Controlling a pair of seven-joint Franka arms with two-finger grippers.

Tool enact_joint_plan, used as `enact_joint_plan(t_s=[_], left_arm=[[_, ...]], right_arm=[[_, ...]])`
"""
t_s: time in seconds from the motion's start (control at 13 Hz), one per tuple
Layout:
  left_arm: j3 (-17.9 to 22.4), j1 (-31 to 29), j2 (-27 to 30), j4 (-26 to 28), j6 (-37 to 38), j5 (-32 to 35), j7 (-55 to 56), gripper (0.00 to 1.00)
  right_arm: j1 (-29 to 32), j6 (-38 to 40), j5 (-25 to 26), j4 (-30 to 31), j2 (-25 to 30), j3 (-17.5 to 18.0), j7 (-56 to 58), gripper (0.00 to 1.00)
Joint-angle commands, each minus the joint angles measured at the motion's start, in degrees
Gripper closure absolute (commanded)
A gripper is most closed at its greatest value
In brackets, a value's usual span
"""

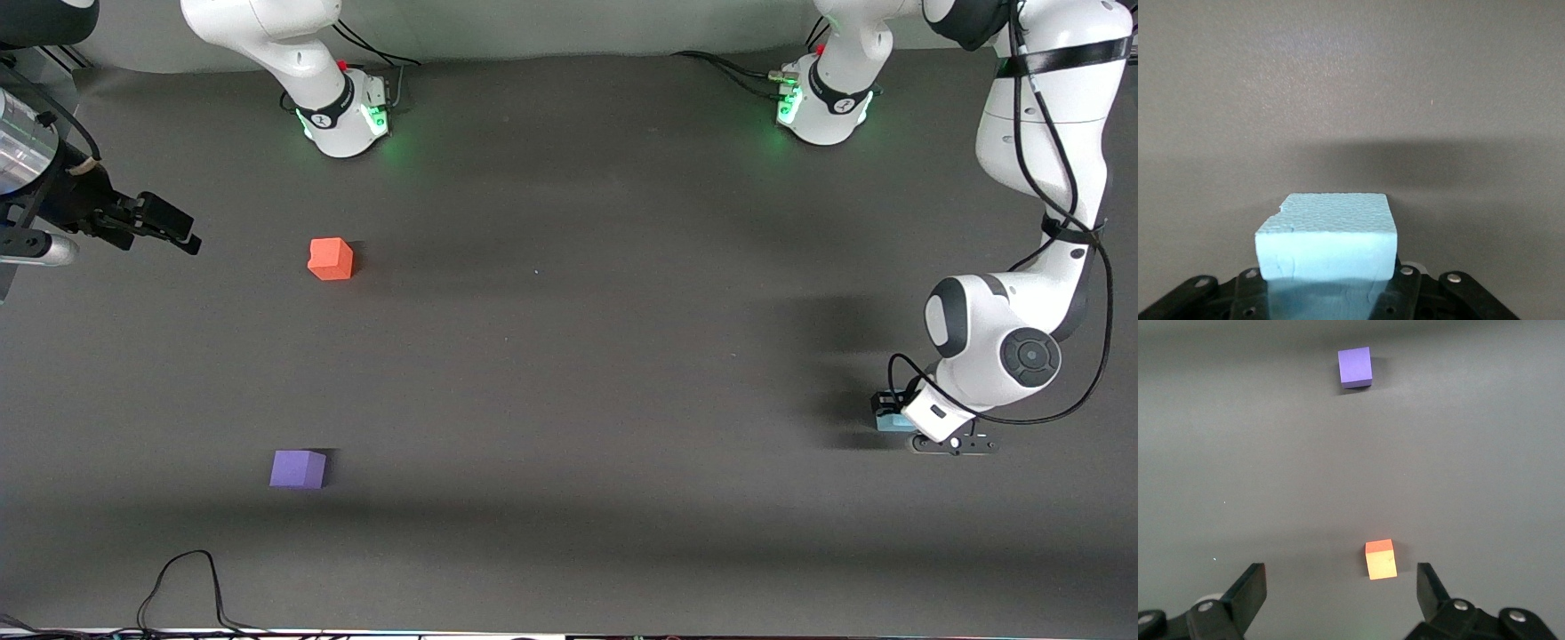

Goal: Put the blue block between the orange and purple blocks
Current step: 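Close the left gripper on the blue block and lift it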

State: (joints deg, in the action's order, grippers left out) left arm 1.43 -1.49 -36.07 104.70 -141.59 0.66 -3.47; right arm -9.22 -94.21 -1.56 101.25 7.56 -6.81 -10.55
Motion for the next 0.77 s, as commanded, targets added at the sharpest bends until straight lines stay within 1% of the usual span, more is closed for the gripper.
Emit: enact_joint_plan(t_s=[0.0, 0.15, 0.23, 0.38, 0.46, 0.54, 0.69], left_arm=[[0.2, 0.0, 2.3, -1.9, 4.9, -0.4, -0.1, 0.68], [0.2, 0.3, 5.0, -7.5, 16.3, -0.4, 0.3, 0.68], [0.2, 0.6, 6.9, -9.3, 21.6, -0.4, 0.9, 0.68], [-0.1, 2.2, 11.4, -10.7, 29.8, -0.3, 5.2, 0.68], [-0.2, 4.3, 13.5, -11.2, 33.2, -0.5, 7.5, 0.68], [-1.1, 7.4, 14.5, -12.1, 36.3, -0.5, 12.5, 0.68], [-4.8, 13.9, 13.7, -16.3, 38.6, -0.5, 26.4, 0.68]], right_arm=[[-0.2, 0.8, -1.0, 0.4, 0.8, -0.3, -0.3, 0.0], [-0.2, 0.8, -1.0, 0.4, 0.8, -0.3, -0.3, 0.0], [-0.2, 0.8, -1.0, 0.4, 0.8, -0.3, -0.3, 0.0], [-0.2, 0.8, -1.0, 0.4, 0.8, -0.3, -0.3, 0.0], [-0.2, 0.8, -1.0, 0.4, 0.8, -0.3, -0.3, 0.0], [-0.2, 0.8, -1.0, 0.4, 0.8, -0.3, -0.3, 0.0], [-0.2, 0.8, -1.0, 0.3, 0.8, -0.3, -0.3, 0.0]])
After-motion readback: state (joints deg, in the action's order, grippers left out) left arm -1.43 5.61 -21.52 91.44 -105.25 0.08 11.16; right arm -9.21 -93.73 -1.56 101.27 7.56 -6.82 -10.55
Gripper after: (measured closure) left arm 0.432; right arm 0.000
